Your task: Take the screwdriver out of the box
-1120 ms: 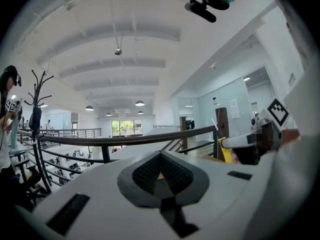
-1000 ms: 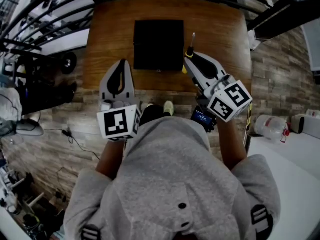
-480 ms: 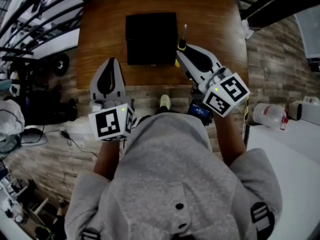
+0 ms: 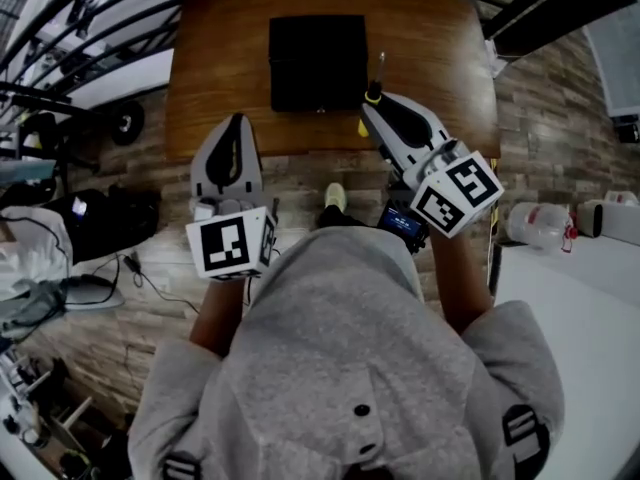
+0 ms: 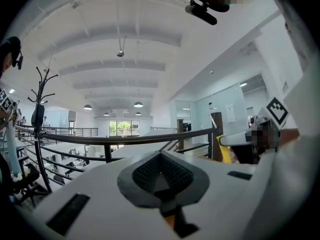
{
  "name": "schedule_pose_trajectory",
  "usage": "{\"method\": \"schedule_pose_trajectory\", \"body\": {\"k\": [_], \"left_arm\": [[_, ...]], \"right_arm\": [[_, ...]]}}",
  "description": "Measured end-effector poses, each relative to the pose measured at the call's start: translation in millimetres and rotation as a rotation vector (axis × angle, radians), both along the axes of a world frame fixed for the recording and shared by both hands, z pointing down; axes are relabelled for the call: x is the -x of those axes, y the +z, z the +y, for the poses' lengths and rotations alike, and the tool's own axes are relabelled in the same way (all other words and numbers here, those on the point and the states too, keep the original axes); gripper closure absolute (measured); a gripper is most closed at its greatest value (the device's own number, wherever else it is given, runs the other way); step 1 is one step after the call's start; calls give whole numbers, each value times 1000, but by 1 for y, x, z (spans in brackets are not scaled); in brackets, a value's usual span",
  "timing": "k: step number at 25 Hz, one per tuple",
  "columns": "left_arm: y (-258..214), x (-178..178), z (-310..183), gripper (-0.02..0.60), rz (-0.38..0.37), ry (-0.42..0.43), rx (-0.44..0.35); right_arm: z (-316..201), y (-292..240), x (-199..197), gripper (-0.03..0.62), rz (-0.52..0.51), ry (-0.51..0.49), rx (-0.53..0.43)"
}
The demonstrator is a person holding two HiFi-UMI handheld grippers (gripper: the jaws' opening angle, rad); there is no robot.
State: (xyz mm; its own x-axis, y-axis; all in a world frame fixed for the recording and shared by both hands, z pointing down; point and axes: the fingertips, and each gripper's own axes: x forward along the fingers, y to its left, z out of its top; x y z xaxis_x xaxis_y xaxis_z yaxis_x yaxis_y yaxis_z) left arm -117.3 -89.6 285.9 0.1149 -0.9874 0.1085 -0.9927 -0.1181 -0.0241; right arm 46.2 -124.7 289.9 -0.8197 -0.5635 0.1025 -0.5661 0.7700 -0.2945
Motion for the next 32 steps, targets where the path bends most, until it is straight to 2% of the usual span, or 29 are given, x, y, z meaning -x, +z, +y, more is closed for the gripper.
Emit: {"method": "schedule_pose_trajectory", "body": {"k": [6, 13, 17, 22, 32], "left_arm": [[0, 13, 33, 568, 9, 7, 4], [-1, 18, 104, 568, 18, -2, -4], [-6, 16, 156, 568, 24, 4, -38], [-5, 10, 195, 568, 34, 13, -46], [-10, -14, 228, 568, 32, 16, -53]], "right_arm": [[34, -9, 16, 513, 0, 0, -11], [105, -14, 19, 513, 0, 15, -36], [158, -19, 16, 513, 8, 15, -57], [203, -18, 11, 513, 22, 7, -66], [235, -24, -20, 513, 30, 59, -105]]}}
